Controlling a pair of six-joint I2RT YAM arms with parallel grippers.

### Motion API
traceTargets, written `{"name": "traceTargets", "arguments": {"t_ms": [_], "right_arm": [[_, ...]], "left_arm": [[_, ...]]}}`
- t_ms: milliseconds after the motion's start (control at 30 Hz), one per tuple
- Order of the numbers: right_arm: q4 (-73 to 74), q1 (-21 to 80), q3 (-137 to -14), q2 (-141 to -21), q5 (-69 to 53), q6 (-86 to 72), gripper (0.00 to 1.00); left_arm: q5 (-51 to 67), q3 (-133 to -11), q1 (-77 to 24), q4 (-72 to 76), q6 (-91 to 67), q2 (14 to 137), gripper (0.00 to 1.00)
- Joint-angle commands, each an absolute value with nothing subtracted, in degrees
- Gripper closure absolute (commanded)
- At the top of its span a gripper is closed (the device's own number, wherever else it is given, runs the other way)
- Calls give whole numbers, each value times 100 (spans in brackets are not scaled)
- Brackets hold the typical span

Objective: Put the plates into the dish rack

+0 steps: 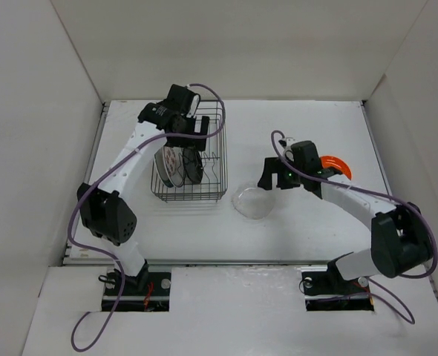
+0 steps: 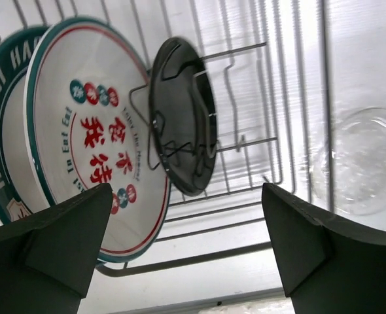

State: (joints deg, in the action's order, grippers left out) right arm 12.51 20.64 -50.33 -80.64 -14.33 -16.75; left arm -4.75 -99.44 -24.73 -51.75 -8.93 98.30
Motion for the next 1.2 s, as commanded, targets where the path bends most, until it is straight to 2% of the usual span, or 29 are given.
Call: {"name": "traceTargets", "arguments": {"t_ms": [0, 33, 200, 467, 600, 633, 667, 733, 800, 933, 1000, 1167], "right_arm": [[932, 2337, -4808, -8129, -1652, -1556, 9], [932, 2338, -4755, -8226, -1652, -1556, 11], [932, 2417, -4685, -8464, -1320, -1608, 13], [1072, 2470, -4799, -8815, -958, -1731, 13], [1213, 2470, -4904, -9184, -958, -1793, 34], [1213, 2470, -4904, -9237, -958, -1793, 44], [1265, 2470, -4904, -9307, -958, -1863, 60], [1266, 2470, -4904, -9369, -958, -1924, 75], [1344, 2470, -4904, -9439, -905, -1978, 98], [1512, 2531, -5115, -9274, -660, -2179, 100], [1642, 2627, -5387, -8738, -432, -2337, 100], [3072, 3479, -6510, -7788, 1966, -2602, 100]], "left_arm": [[262, -10493, -2470, -5335, -546, 9668, 3], [359, -10581, -2470, -5335, -467, 9616, 0], [606, -11118, -2470, -5396, -229, 9510, 0], [712, -10986, -2470, -5335, -26, 9255, 0], [581, -10846, -2470, -5335, -26, 9202, 0], [580, -10846, -2470, -5335, 26, 9202, 0], [580, -10846, -2470, -5335, 26, 9150, 0], [580, -10846, -2417, -5335, 26, 9097, 0], [580, -10846, -2365, -5335, 79, 9097, 0], [746, -10846, -2312, -5335, 149, 9097, 0], [1035, -11100, -2312, -5282, 220, 9210, 0], [1914, -11829, -2312, -5229, 500, 9606, 0]]}}
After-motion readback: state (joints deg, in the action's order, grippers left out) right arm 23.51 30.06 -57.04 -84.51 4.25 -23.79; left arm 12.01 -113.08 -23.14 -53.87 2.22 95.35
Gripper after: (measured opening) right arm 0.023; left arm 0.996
